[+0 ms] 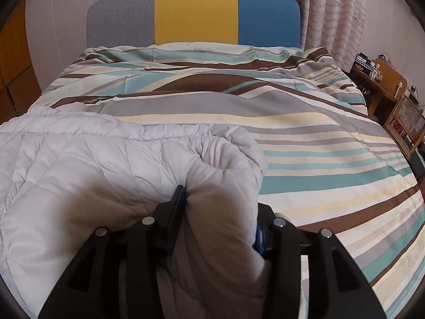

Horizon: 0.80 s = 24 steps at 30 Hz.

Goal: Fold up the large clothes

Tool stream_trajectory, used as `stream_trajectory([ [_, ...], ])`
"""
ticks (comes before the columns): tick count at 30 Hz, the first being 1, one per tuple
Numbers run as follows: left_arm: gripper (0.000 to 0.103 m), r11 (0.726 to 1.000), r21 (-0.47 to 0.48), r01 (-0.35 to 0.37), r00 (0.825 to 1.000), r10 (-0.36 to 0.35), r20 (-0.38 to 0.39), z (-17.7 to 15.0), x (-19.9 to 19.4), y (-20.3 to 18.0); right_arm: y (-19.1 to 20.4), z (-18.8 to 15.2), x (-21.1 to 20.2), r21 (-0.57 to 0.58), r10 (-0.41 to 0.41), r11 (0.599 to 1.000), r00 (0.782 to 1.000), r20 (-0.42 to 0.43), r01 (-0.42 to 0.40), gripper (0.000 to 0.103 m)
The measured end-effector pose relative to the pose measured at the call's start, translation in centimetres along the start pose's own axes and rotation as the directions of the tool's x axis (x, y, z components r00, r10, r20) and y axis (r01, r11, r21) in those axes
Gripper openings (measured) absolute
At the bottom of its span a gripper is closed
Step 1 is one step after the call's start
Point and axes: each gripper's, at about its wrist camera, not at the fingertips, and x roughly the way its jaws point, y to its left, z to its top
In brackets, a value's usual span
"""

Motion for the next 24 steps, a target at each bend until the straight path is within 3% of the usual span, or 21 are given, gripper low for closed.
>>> stream_trajectory([
  [3,0.067,0.996,-0.057,-0.075,0.995,0.079,0.067,0.4,-2.9,0.9,-0.1,0.0,0.1,0.005,0.005,1.0,1.0,-0.001,-0.005,0.044],
  [6,0.068,0.997,-0.075,-0.029,0.995,0.036,0.097,1.2,-4.9,-0.4,-0.1,0.0,0.0,0.005,0.004,1.0,1.0,0.0,-0.004,0.044],
  [9,0.068,1.0,0.01,0.016,0.998,-0.016,0.059,2.2,-5.1,-4.5,-0.2,0.0,0.0,0.006,0.006,1.0,1.0,0.001,-0.006,0.045],
  [14,0.068,0.985,0.158,0.075,0.996,-0.067,-0.057,2.6,-1.8,-11.2,-0.2,0.0,-0.2,0.014,0.011,1.0,1.0,0.003,-0.011,0.045],
  [17,0.067,0.973,0.226,0.043,0.995,-0.021,-0.099,1.9,1.9,-13.6,-0.3,-0.1,-0.2,0.018,0.013,1.0,1.0,0.006,-0.013,0.045],
  [24,0.071,0.979,0.187,0.079,0.994,-0.064,-0.087,-0.3,6.0,-13.2,-0.2,-0.1,-0.3,0.024,0.017,1.0,1.0,0.01,-0.017,0.046],
])
